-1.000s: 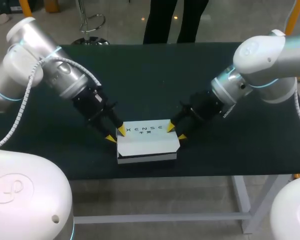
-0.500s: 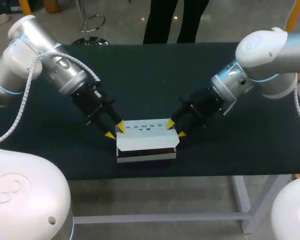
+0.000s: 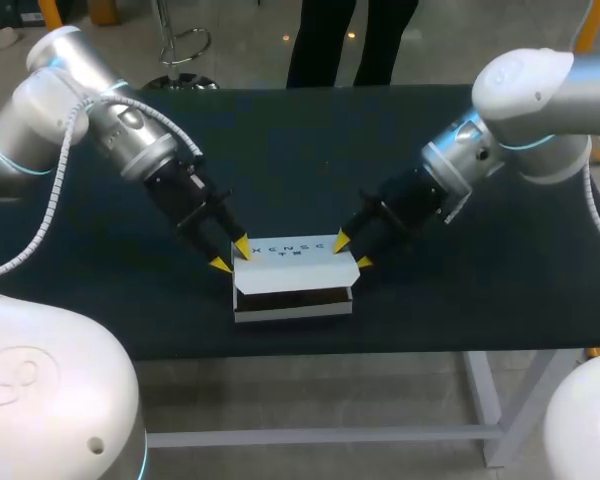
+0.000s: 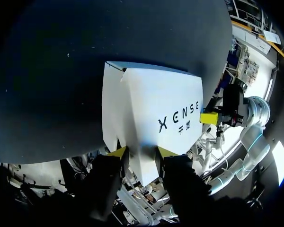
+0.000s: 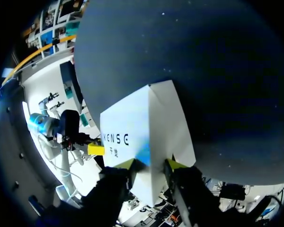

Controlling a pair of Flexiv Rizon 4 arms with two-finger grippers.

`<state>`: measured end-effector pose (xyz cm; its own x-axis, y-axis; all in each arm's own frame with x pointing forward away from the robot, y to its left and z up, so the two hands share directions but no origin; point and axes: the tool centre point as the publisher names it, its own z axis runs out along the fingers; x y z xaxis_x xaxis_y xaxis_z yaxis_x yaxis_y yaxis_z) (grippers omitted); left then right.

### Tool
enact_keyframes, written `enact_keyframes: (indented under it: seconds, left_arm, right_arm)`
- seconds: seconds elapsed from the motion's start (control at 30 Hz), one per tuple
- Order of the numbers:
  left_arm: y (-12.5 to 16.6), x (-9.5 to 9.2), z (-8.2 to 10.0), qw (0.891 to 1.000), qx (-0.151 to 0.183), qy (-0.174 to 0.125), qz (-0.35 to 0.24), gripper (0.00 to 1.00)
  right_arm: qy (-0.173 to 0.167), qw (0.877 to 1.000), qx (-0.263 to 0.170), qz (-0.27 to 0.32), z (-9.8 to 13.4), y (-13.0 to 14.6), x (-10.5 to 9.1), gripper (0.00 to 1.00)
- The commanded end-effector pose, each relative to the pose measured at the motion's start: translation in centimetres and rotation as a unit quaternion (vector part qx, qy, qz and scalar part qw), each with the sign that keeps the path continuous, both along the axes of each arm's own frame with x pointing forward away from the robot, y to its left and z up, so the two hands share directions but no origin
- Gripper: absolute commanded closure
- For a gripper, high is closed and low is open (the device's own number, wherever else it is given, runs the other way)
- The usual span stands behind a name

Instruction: Assemble the packaging by folding the flat box into shape, placing the metal phone stand inside, and closing the box properly

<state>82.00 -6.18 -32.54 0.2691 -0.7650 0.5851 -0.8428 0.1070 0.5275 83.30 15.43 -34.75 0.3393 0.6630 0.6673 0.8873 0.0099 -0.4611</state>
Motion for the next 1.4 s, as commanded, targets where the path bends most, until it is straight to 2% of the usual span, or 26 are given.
enact_keyframes:
  seconds: [0.03,0.73,1.07,1.3,1.4]
  left_arm:
    - [-0.44,0.78,-0.08,1.000,-0.006,0.023,-0.017,0.58]
    - [0.03,1.64,-0.04,0.997,-0.022,0.070,-0.021,0.58]
    - [0.12,1.61,0.10,0.997,-0.019,0.072,-0.016,0.57]
    - [0.12,1.61,0.10,0.997,-0.019,0.072,-0.016,0.62]
    - [0.12,1.61,0.10,0.997,-0.019,0.072,-0.016,0.67]
  right_arm:
    - [0.010,1.000,0.005,0.008,0.08,0.44,0.56,0.57]
    - [0.038,0.999,0.014,0.015,0.62,0.16,1.23,0.61]
    - [0.038,0.999,0.014,0.015,0.62,0.16,1.23,0.62]
    - [0.038,0.999,0.014,0.015,0.62,0.16,1.23,0.62]
    - [0.038,0.999,0.014,0.015,0.62,0.16,1.23,0.62]
